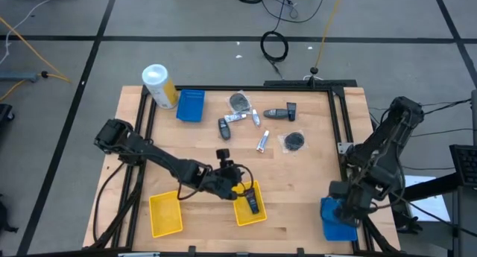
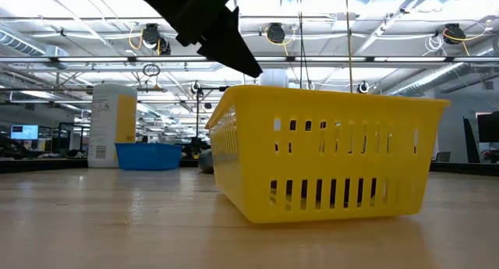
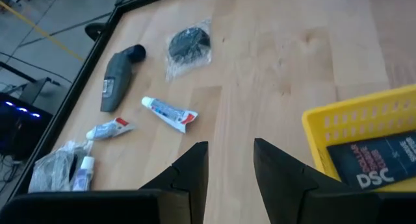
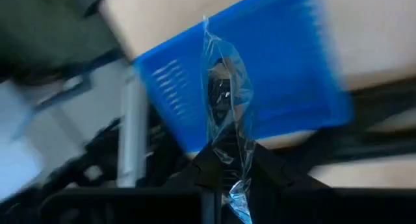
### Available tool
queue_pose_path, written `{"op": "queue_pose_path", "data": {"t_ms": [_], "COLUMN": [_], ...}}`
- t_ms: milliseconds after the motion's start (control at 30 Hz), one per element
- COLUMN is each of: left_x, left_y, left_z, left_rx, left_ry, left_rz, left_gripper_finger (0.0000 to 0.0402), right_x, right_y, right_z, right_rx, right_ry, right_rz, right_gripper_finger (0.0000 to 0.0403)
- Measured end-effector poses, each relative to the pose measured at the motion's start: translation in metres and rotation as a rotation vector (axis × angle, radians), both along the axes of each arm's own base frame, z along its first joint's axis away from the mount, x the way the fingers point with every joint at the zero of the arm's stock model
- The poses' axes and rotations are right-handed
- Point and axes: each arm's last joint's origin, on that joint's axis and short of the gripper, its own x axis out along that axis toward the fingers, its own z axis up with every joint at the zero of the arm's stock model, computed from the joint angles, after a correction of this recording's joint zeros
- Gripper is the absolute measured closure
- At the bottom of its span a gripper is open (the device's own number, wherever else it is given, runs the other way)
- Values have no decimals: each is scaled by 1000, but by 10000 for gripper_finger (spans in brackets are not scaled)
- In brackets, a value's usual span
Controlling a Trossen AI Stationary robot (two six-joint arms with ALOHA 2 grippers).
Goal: Pick & Place Travel size toiletries
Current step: Put the black hairbrush into the bottom blue bin
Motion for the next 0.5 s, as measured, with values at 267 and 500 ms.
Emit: {"op": "queue_pose_path", "data": {"t_ms": [267, 500], "left_x": [2, 3], "left_y": [1, 4], "left_z": [1, 1], "left_rx": [-11, -1], "left_ry": [-6, -4], "left_rz": [-13, -14], "left_gripper_finger": [279, 279], "right_x": [-1, -9], "right_y": [7, -2], "right_z": [-63, -102], "right_rx": [186, 250], "right_ry": [38, 103], "right_rz": [54, 66], "right_gripper_finger": [359, 354]}}
